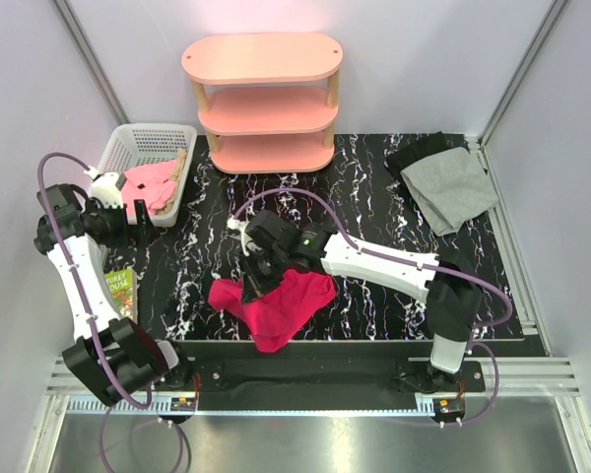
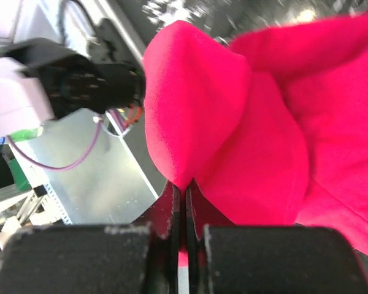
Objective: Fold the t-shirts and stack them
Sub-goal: Fold the tshirt
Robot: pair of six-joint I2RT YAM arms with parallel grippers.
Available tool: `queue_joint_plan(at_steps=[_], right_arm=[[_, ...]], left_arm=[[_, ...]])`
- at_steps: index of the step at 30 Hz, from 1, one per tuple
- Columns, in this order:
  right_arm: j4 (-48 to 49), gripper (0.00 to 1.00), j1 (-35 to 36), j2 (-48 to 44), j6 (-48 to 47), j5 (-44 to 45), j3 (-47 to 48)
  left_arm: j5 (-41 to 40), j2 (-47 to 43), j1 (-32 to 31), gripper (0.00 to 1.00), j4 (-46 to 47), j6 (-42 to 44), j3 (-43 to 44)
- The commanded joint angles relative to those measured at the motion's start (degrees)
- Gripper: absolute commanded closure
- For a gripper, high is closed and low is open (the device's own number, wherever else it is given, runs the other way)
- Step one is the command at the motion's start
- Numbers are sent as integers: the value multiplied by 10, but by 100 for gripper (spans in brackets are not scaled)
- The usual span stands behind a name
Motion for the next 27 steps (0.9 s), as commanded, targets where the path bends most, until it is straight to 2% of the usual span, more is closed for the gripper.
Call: queue_joint_plan(at_steps=[1, 8, 13, 19, 22, 25, 27], right_arm=[[64, 100, -40, -15, 24, -44, -61], [138, 100, -78, -17, 35, -96, -132], [203, 100, -143, -37, 60, -136, -197], [312, 100, -197, -14, 95, -232, -256], [330, 100, -214, 7, 97, -265, -260], [359, 95, -229, 34, 86, -301, -251], [366, 80, -243, 53, 77, -334, -239]], left_arm=[[12, -8, 0, 9, 8, 7, 11], [14, -4, 0, 9, 8, 7, 12], [11, 1, 0, 9, 8, 11, 10], [17, 4, -1, 9, 7, 10, 7], [16, 5, -3, 9, 8, 11, 6], [14, 5, -3, 9, 8, 13, 4], [14, 5, -4, 9, 7, 13, 3]])
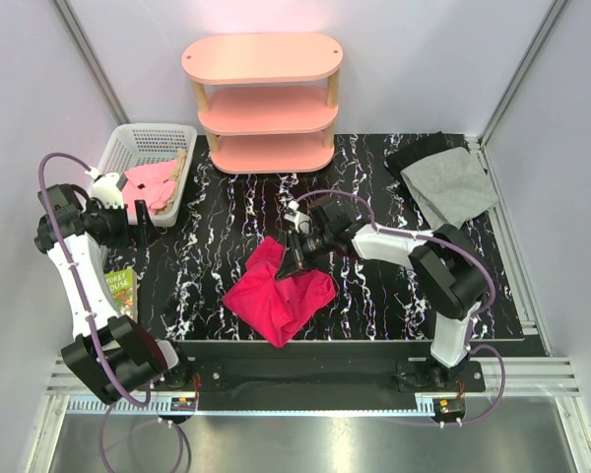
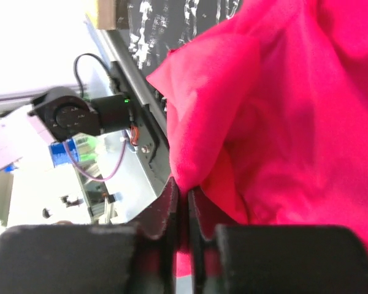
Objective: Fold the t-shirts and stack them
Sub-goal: Fold the tshirt
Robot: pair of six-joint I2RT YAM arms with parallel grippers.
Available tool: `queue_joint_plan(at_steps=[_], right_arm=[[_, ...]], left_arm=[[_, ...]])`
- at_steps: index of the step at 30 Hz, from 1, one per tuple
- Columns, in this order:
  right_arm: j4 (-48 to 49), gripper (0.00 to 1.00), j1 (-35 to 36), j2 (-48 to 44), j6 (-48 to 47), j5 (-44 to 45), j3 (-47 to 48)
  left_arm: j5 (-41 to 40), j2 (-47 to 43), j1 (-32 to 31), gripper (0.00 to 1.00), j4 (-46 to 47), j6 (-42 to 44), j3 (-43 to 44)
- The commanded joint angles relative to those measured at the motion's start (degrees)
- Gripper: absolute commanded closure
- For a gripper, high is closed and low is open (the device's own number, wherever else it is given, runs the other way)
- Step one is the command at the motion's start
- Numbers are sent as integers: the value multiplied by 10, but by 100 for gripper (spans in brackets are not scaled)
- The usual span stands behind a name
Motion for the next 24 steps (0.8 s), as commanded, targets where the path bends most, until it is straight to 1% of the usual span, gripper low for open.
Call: queue_joint_plan(at_steps=[1, 2, 4, 5, 7, 8, 9, 11, 12, 14, 15, 16, 18, 19, 21, 22, 23, 24], right_arm=[[65, 76, -26, 49, -11, -87, 25], [65, 62, -33, 56, -17, -99, 32], [60, 56, -55, 77, -15, -101, 35], [58, 49, -64, 81, -16, -102, 36], [45, 41, -95, 88, -19, -97, 35], [36, 36, -104, 88, -37, -93, 39], [0, 29, -121, 87, -45, -88, 45], [-35, 25, -132, 85, -73, -66, 69], [-63, 19, -139, 81, -81, -59, 80], [-98, 16, -152, 80, -103, -31, 122], [-134, 16, -156, 78, -107, -20, 139], [-150, 16, -159, 78, -110, -7, 169], [-181, 17, -158, 70, -109, -11, 195], [-187, 18, -151, 64, -107, -19, 209], [-198, 18, -114, 40, -110, -21, 218], [-196, 16, -102, 35, -106, -37, 223], [-191, 15, -74, 33, -90, -55, 227], [-174, 16, -59, 35, -79, -68, 229]], left_arm=[[15, 0, -5, 9, 10, 11, 2], [15, -1, -5, 9, 10, 11, 2], [13, 0, -6, 9, 10, 11, 1], [12, -1, -6, 9, 10, 12, 1], [12, -2, -6, 9, 10, 14, 0], [13, -3, -7, 9, 8, 16, 0], [15, -2, -7, 9, 7, 16, -1], [15, 0, -9, 9, 7, 16, -2], [16, 1, -10, 9, 7, 15, -4], [15, 0, -14, 9, 6, 14, -6], [15, 0, -16, 9, 7, 14, -7], [14, -1, -16, 9, 6, 14, -7], [10, -3, -16, 9, 6, 14, -6], [10, -4, -17, 9, 7, 14, -6], [15, -7, -18, 9, 4, 14, -6], [15, -9, -22, 9, 3, 13, -7], [14, -10, -26, 9, 3, 10, -7], [10, -10, -32, 9, 3, 9, -9]])
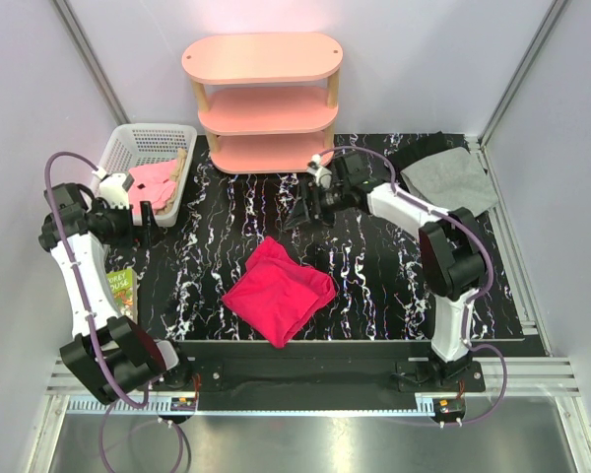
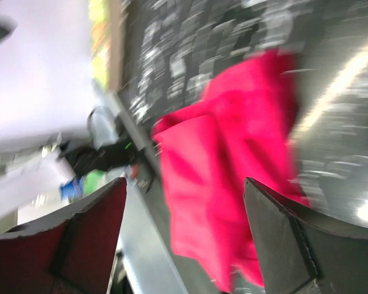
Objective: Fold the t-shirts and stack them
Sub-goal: Fold the tshirt
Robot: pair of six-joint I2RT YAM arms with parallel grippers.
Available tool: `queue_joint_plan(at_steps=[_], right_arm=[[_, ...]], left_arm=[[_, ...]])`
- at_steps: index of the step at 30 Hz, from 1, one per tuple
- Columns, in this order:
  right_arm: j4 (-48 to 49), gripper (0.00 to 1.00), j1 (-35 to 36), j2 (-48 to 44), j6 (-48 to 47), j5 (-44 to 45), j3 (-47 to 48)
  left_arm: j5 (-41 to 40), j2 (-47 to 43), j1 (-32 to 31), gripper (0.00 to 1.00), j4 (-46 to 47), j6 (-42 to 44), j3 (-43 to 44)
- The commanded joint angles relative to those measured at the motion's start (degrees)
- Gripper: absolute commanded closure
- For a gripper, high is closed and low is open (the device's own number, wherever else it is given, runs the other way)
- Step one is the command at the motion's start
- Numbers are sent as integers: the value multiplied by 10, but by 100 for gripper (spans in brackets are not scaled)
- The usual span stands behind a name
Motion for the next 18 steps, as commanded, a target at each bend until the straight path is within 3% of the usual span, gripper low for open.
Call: queue_joint_plan(at_steps=[1, 4, 7, 8, 10, 11, 13, 15, 18], right_arm=[[-4, 16, 88, -39, 24, -66, 24], [71, 15, 127, -22, 78, -113, 6], [231, 15, 138, -5, 213, -178, -47], [341, 15, 138, 12, 252, -198, -64], [454, 14, 138, 35, 366, -240, -108], [533, 14, 138, 70, 394, -253, -118], [597, 14, 139, 112, 471, -272, -138], [741, 12, 138, 179, 545, -282, -150], [792, 10, 136, 242, 601, -282, -151]], left_arm=[[8, -10, -21, 9, 4, 0, -3], [7, -9, -26, 9, 4, -7, -2], [0, -12, -26, 9, 4, -2, -2], [-6, -12, -27, 9, 4, -1, -2], [-10, -13, -26, 9, 4, 5, -3], [-12, -13, -26, 9, 4, 6, -3], [-13, -13, -26, 9, 4, 6, -2], [-7, -14, -26, 9, 1, 7, -1], [0, -17, -32, 9, -14, 16, 5]])
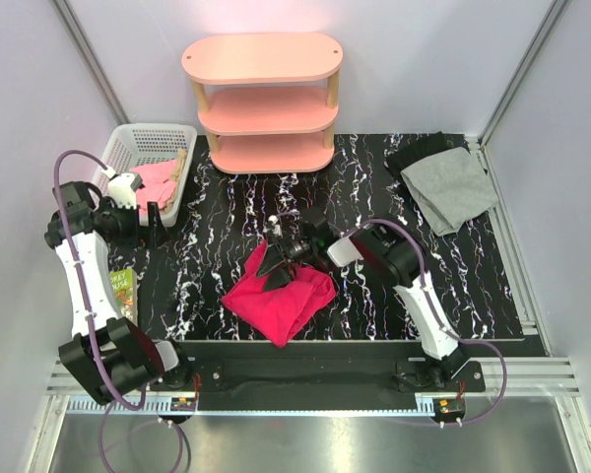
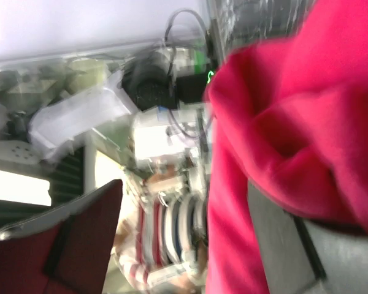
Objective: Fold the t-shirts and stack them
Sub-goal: Fold the tshirt
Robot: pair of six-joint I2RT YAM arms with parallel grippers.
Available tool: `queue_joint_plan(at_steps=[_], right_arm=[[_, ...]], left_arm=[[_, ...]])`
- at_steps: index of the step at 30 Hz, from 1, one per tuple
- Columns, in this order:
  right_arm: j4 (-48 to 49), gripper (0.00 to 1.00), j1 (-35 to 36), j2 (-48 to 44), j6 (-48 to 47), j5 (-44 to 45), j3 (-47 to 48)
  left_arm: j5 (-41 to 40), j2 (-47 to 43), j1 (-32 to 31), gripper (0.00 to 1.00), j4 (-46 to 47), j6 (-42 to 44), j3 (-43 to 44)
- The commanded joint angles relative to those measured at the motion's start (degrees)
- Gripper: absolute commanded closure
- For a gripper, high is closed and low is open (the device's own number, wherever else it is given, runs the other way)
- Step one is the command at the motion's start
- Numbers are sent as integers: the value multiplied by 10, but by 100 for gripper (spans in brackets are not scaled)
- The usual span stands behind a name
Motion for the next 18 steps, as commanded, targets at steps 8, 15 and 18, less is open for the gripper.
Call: queue_joint_plan(at_steps=[8, 15, 18], right_arm=[[-325, 1, 1, -51, -232, 25, 22], [-585, 0, 12, -184, -418, 142, 74], [-586, 0, 16, -210, -418, 147, 42]], left_arm=[[0, -29, -11, 9, -21, 27, 13], [8, -30, -13, 9, -21, 24, 9], [8, -33, -13, 9, -21, 23, 9]])
